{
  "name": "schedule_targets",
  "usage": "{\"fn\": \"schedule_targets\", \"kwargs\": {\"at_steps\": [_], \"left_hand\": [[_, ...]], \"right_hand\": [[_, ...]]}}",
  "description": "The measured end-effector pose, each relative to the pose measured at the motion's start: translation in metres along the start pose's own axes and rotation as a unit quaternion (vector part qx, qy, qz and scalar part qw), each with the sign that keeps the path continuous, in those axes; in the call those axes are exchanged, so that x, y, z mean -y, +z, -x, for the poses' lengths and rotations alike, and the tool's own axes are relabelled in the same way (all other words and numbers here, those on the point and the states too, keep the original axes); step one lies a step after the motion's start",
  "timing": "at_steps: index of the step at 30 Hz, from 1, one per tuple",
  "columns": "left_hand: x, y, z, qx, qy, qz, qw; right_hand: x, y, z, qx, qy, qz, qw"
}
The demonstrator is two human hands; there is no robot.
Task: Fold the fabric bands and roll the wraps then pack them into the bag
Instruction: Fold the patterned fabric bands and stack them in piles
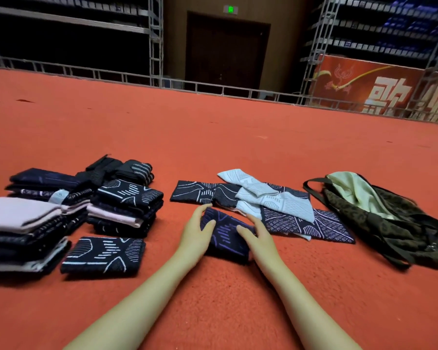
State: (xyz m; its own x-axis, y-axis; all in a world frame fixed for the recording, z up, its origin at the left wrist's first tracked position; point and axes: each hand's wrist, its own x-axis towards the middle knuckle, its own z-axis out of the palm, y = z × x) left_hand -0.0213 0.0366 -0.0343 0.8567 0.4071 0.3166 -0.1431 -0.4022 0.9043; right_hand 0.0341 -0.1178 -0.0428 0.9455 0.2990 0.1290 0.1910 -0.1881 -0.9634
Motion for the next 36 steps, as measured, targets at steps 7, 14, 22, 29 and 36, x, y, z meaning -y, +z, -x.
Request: {"fn": "schedule_targets", "kwargs": {"at_steps": [7, 14, 22, 29, 36], "left_hand": [[-0.021, -0.070, 0.040, -0.035, 0.061, -0.069, 0.995], [-0.027, -0.164, 0.070, -0.148, 0.116, -0.197, 0.962], [0.036, -0.195, 0.092, -0.074, 0.033, -0.454, 0.887], [0.010, -0.183, 0.078, -0.018, 0.061, -0.468, 0.881], [-0.015, -0.097, 0.062, 0.046, 0.097, -0.363, 0.926]], "right_hand": [[0.019, 0.033, 0.045, 0.106, 0.069, -0.079, 0.989], [0.059, 0.129, 0.053, 0.107, 0.022, -0.094, 0.990], [0.047, 0.190, 0.064, 0.049, -0.029, 0.074, 0.996], [0.034, 0.117, 0.041, 0.024, -0.069, 0.163, 0.984], [-0.003, -0.010, 0.005, -0.152, -0.053, 0.305, 0.938]]}}
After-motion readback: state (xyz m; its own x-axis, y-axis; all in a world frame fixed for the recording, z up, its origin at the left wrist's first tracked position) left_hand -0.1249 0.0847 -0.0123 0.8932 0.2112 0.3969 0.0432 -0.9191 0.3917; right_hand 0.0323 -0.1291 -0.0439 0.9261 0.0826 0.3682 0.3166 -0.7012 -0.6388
